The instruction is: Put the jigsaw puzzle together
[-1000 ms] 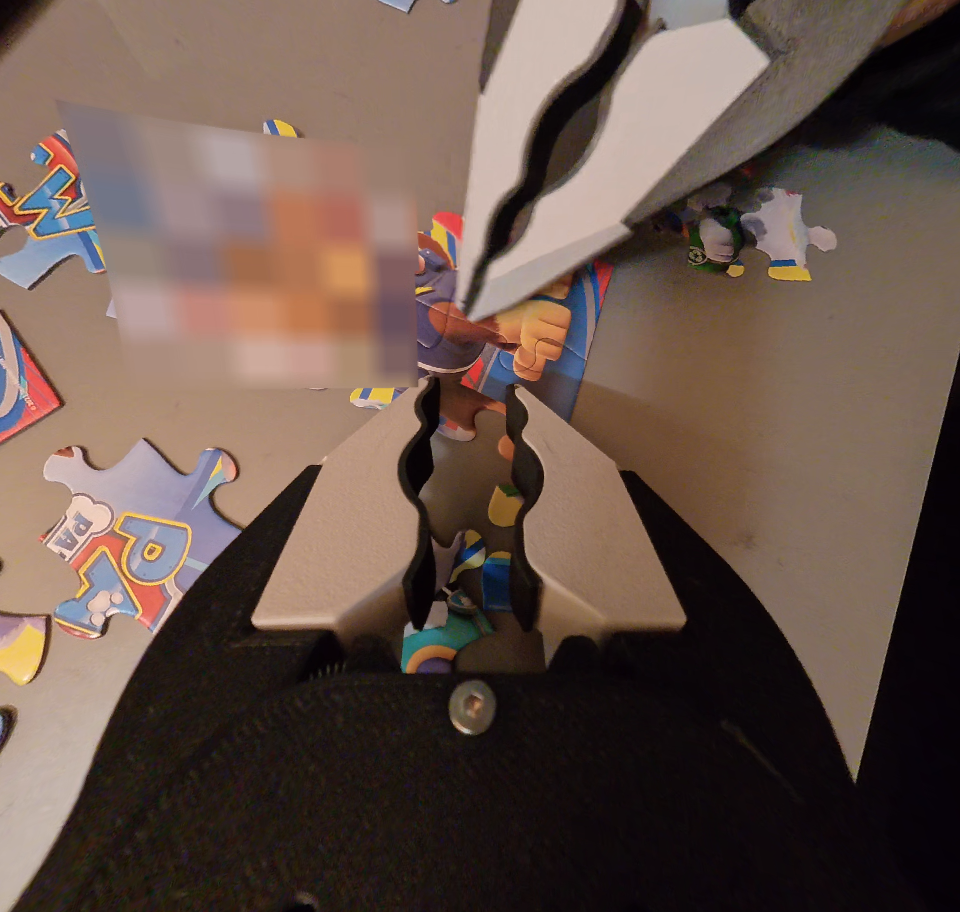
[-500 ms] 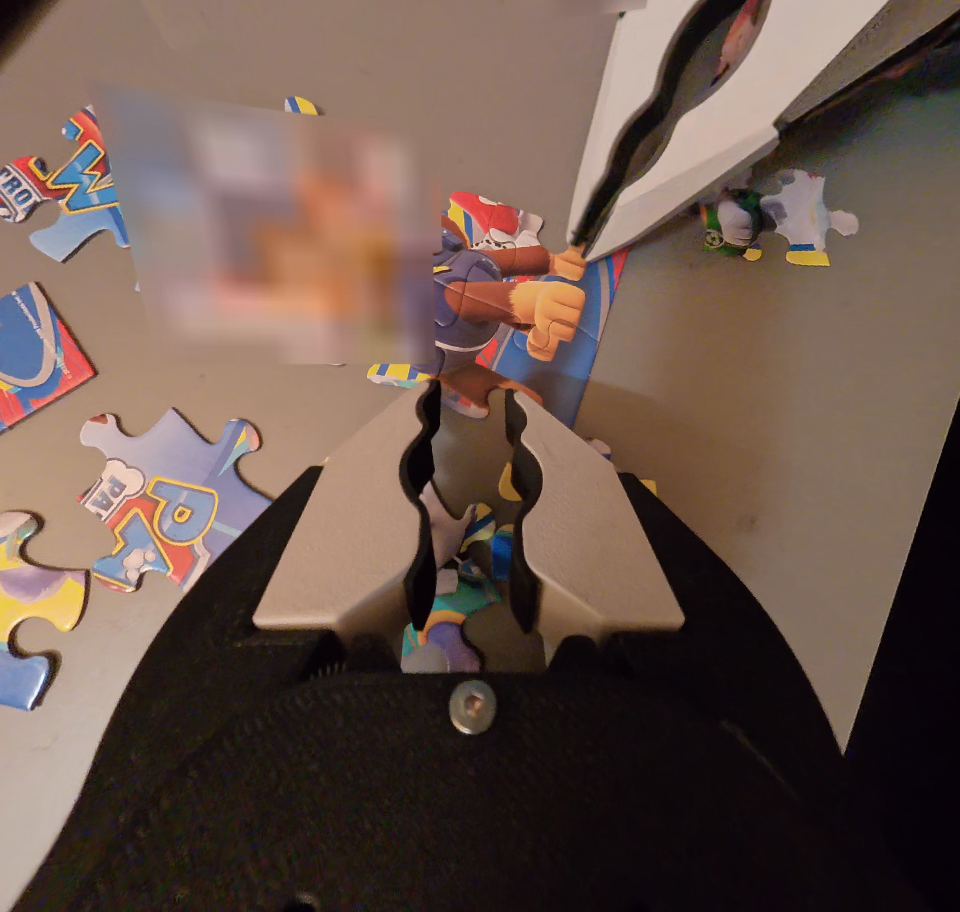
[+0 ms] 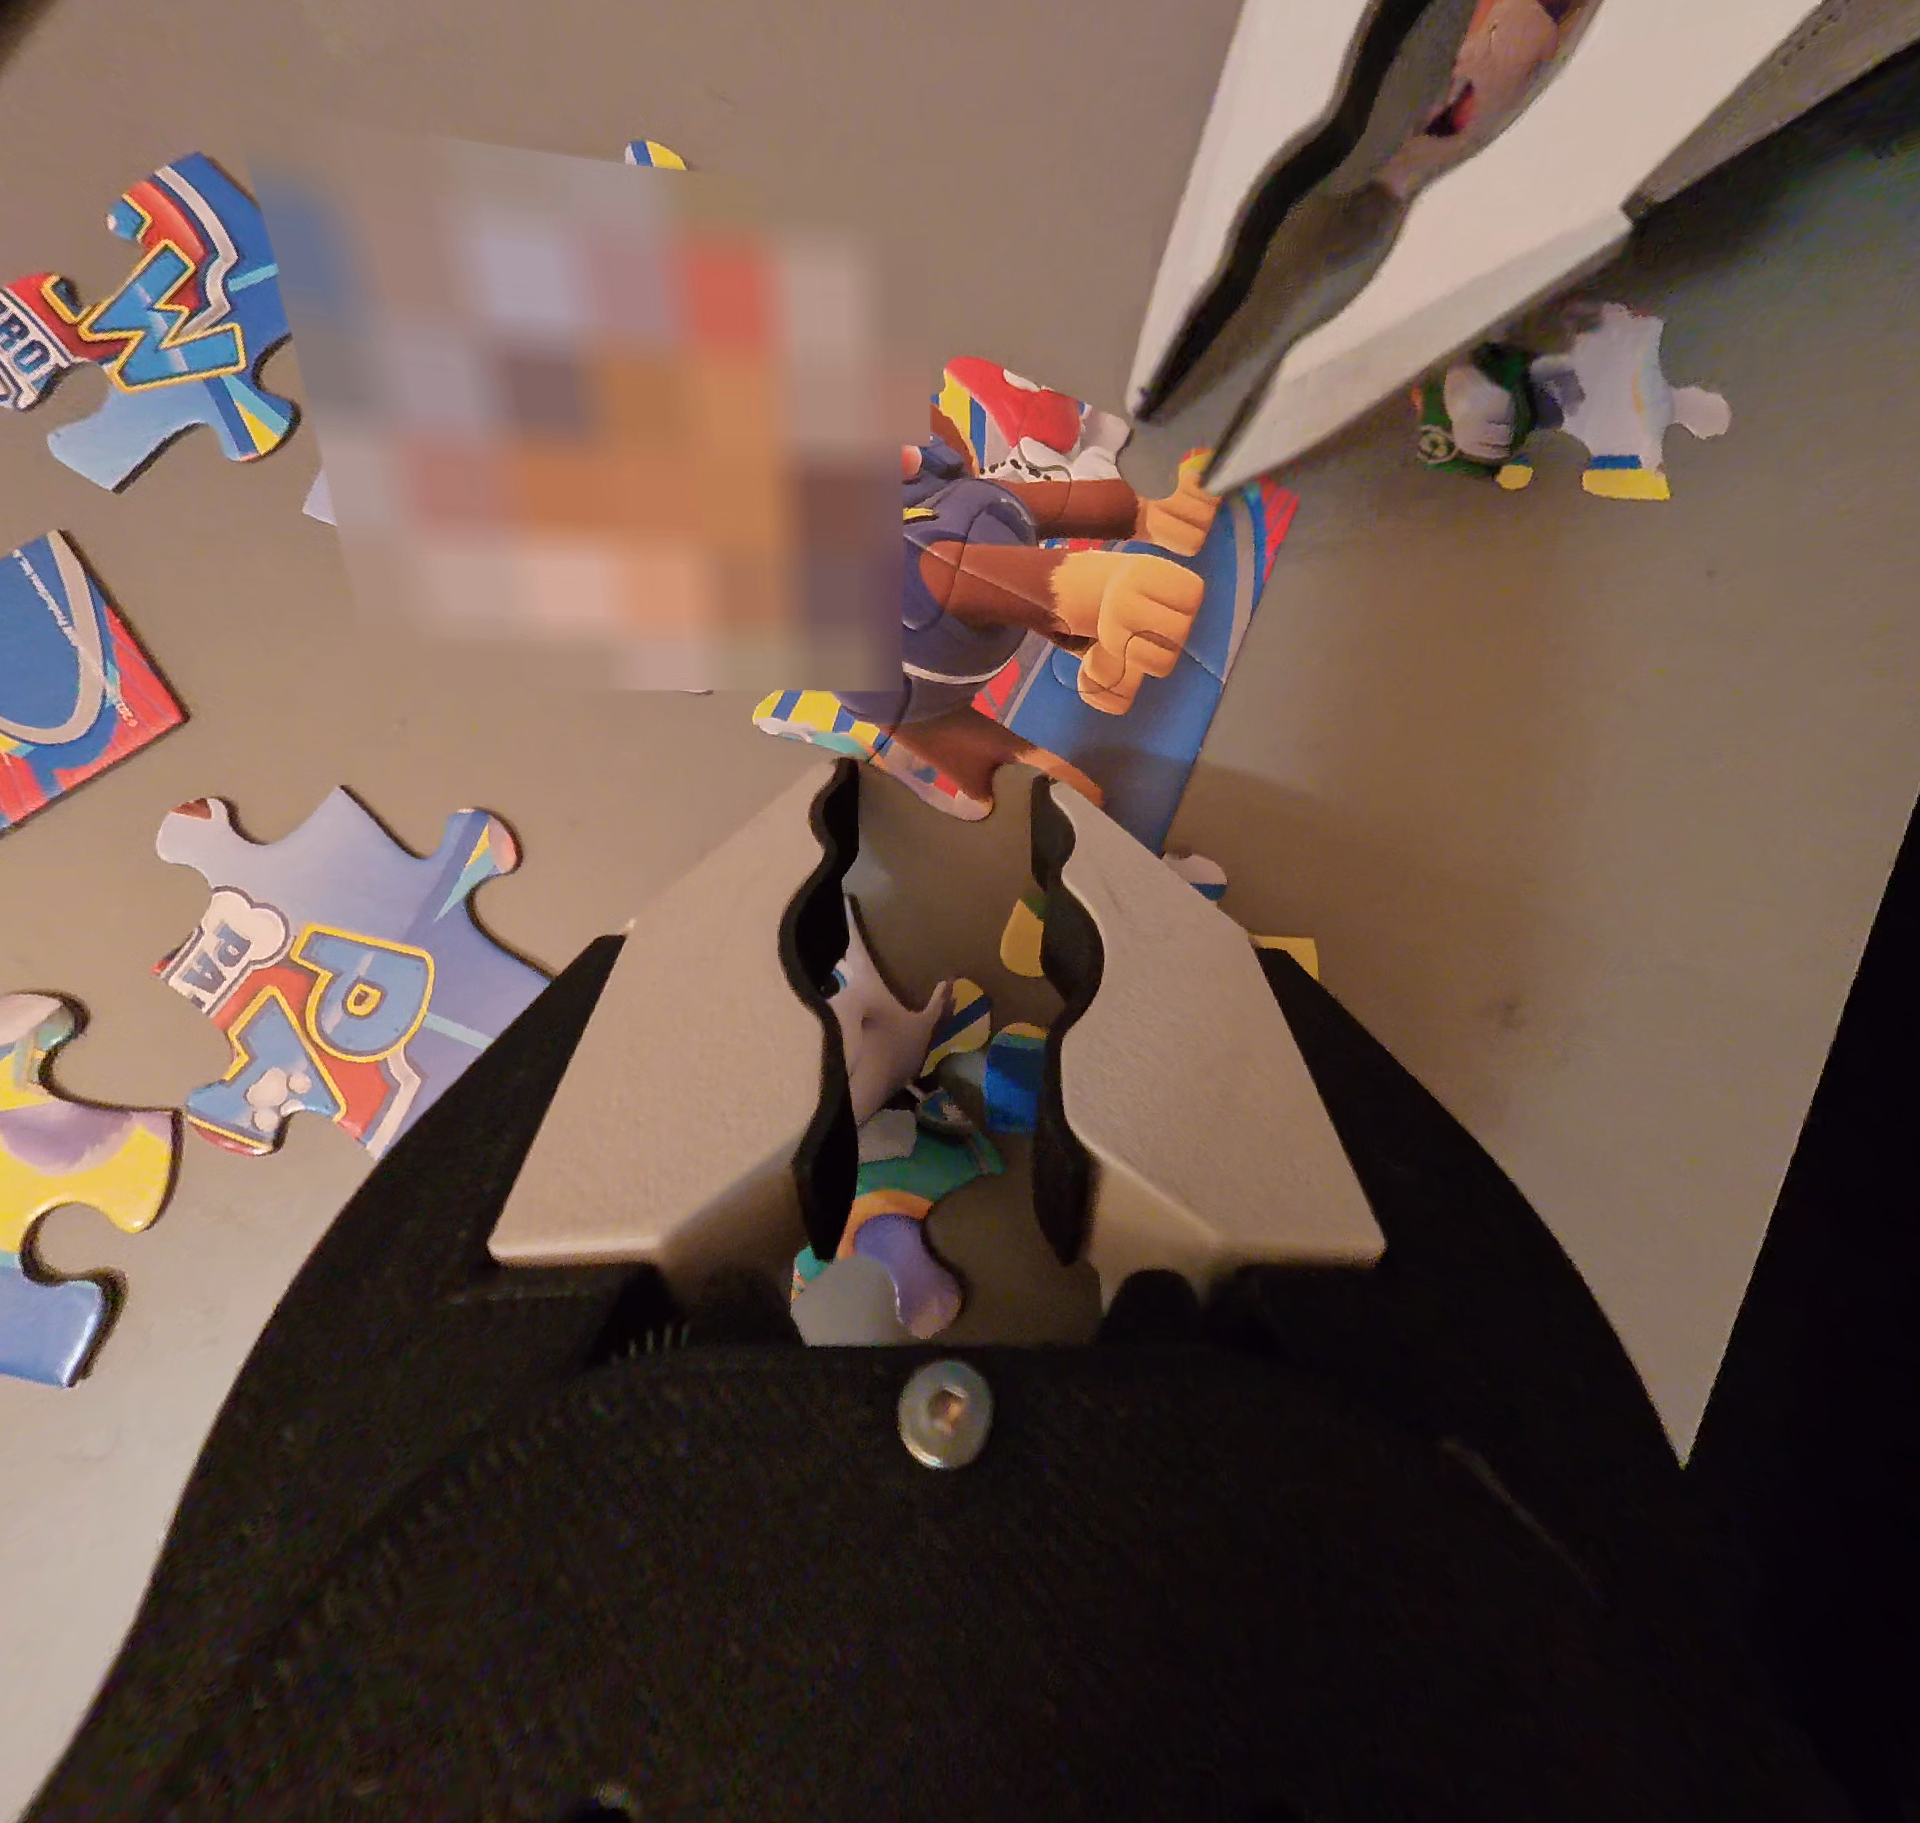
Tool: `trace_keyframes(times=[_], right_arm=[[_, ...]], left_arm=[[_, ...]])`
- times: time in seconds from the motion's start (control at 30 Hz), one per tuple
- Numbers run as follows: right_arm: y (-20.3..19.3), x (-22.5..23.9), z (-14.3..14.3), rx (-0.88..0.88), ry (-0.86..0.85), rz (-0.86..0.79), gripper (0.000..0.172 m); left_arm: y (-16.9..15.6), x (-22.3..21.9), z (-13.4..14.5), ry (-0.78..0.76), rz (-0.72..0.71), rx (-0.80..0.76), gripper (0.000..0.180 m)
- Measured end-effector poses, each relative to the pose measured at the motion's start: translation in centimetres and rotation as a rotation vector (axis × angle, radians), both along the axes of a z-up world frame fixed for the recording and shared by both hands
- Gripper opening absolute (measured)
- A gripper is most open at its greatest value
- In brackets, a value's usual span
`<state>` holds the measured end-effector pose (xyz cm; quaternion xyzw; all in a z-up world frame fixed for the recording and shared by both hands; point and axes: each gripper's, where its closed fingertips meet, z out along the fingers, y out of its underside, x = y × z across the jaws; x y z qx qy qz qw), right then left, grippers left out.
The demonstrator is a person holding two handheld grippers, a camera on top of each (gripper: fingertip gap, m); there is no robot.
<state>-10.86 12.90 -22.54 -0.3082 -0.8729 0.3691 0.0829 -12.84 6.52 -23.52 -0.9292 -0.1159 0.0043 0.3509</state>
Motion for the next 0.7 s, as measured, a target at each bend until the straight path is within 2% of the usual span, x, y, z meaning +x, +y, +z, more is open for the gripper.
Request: trace_keyframes(times=[0.1, 0.2, 0.43, 0.57, 0.7], right_arm=[[0.3, -1.7, 0.6, -0.011, 0.070, -0.034, 0.009], [0.3, -2.5, 0.1, -0.002, 0.066, -0.029, 0.001], [0.3, -2.6, -0.9, 0.052, 0.033, -0.044, 0.000], [0.3, -2.7, -0.7, 0.129, 0.083, 0.000, 0.000], [0.0, -2.9, 1.4, -0.031, 0.130, -0.025, 0.000]], left_arm=[[0.2, 0.0, -0.1, -0.004, -0.006, -0.002, 0.031], [0.3, 0.0, -0.1, -0.013, -0.004, 0.007, 0.031], [0.3, -0.1, -0.1, -0.015, -0.006, 0.003, 0.030], [0.3, -0.1, -0.1, -0.013, -0.010, -0.001, 0.029], [0.2, 0.0, -0.1, -0.008, -0.014, 0.003, 0.031]])
